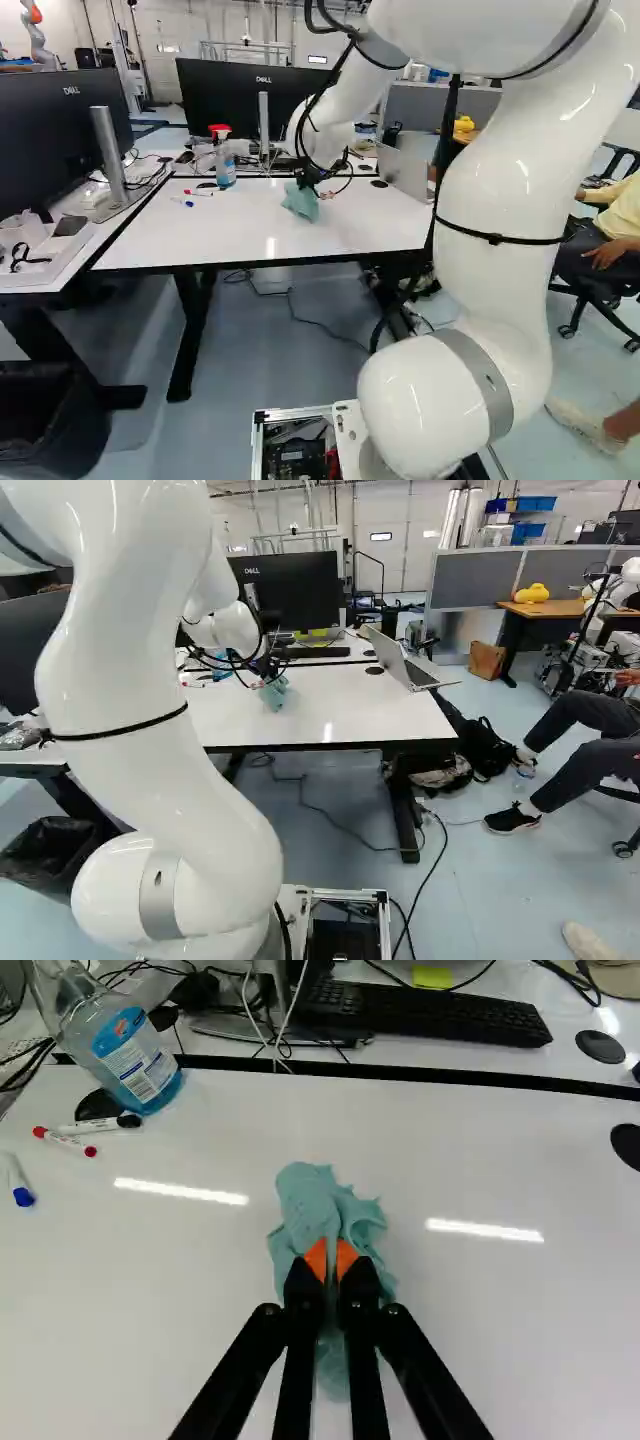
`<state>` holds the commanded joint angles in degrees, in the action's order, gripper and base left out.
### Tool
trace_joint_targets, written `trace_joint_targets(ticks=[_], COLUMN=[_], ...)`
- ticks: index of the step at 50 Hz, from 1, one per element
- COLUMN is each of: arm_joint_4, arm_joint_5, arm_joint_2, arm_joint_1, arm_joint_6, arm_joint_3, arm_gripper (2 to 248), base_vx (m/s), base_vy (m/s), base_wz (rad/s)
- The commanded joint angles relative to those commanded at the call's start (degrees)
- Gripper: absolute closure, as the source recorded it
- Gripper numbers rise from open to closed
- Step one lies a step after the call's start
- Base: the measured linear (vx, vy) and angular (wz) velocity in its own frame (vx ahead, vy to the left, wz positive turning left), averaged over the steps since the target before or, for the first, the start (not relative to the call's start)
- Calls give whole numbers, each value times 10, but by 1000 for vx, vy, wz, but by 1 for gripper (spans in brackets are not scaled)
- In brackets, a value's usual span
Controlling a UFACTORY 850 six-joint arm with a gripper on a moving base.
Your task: Clean the table with the green towel
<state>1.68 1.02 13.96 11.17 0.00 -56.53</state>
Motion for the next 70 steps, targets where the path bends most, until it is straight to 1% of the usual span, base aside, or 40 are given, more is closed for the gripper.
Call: trace_joint_targets(ticks=[11, 35, 70], arm_joint_4=[0, 0, 0], arm_joint_5=[-2, -24, -39], arm_joint_2=[4, 16, 42], arm_joint_1=[19, 60, 118], arm_joint_6=[0, 0, 0], arm_joint_3=[-5, -19, -50], arm_gripper=[217, 217, 217], base_vx=[0, 0, 0], base_vy=[0, 0, 0], base_wz=[0, 0, 0])
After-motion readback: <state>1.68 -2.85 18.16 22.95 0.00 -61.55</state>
